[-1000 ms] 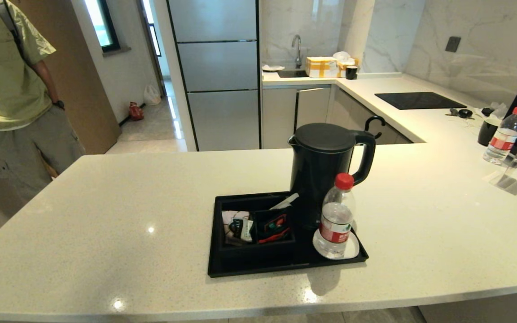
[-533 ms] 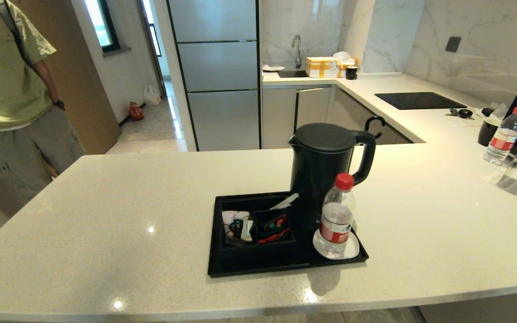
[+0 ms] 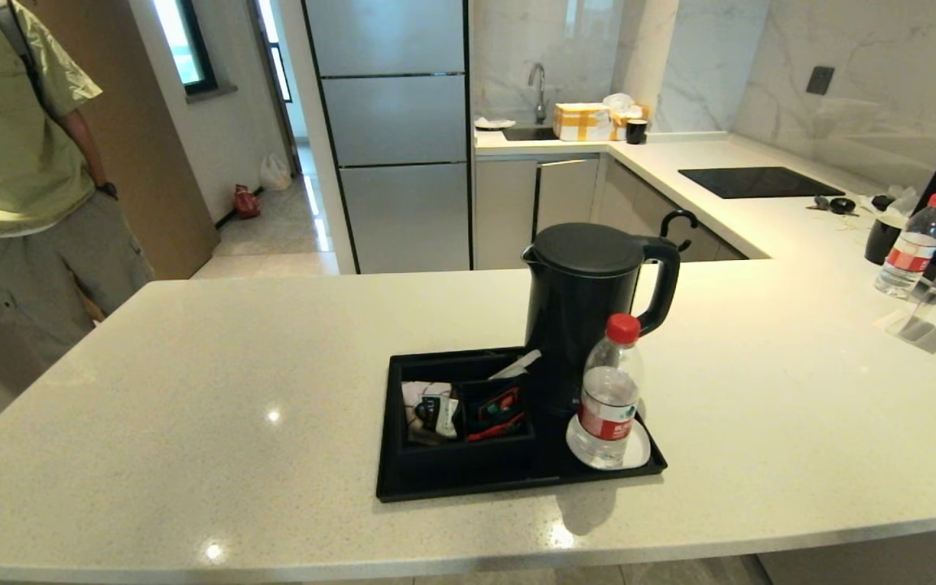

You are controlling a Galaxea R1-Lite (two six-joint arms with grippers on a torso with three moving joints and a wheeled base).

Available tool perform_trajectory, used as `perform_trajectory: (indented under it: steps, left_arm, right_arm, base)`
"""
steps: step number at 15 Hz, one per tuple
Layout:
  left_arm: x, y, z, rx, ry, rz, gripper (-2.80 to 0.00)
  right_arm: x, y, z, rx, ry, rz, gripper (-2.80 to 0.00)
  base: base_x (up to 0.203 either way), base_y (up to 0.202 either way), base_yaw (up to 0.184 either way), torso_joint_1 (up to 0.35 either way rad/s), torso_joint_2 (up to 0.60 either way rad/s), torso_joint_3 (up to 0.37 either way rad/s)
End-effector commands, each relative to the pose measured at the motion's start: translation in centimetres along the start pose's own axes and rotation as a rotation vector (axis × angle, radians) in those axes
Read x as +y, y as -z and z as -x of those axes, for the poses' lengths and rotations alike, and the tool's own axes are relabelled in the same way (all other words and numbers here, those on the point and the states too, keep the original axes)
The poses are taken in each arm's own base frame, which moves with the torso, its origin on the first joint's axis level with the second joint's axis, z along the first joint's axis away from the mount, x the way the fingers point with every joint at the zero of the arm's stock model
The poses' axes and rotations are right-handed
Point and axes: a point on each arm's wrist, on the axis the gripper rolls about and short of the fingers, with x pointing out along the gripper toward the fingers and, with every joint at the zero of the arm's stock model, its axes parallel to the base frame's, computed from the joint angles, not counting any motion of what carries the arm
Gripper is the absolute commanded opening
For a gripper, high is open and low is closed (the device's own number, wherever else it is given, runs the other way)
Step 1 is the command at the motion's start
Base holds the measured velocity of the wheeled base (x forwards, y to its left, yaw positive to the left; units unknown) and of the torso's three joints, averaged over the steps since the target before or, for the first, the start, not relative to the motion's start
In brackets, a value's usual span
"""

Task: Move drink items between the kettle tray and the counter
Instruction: Pick up the tea bag

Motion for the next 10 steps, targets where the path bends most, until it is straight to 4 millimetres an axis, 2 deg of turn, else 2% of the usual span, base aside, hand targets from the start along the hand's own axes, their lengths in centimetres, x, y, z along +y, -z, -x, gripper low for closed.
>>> perform_trajectory:
  steps: [1,5,9,10]
  left_arm:
    - [0.2,-2.2,-1.8,0.246,0.025,-0.012,-2.8]
    - [0.2,-7.2,-4.9,0.42,0.117,-0.169,-2.8]
    - [-1.2,-12.2,-11.0,0.525,0.229,-0.365,-2.8]
    - [-1.7,-13.3,-12.1,0.517,0.255,-0.423,0.0]
  right_arm:
    - [0.0,0.0,0.0,-0.001,0.0,0.0,-2.8]
    - [0.0,0.0,0.0,0.0,0.0,0.0,-2.8]
    - [0.0,0.0,0.0,0.0,0.0,0.0,-2.8]
    - [0.0,0.0,0.0,0.0,0.0,0.0,-2.8]
  base:
    - [0.0,0.0,0.0,0.0,0.0,0.0]
    - [0.0,0.0,0.0,0.0,0.0,0.0]
    - [0.0,0.0,0.0,0.0,0.0,0.0]
    - [0.0,0.0,0.0,0.0,0.0,0.0]
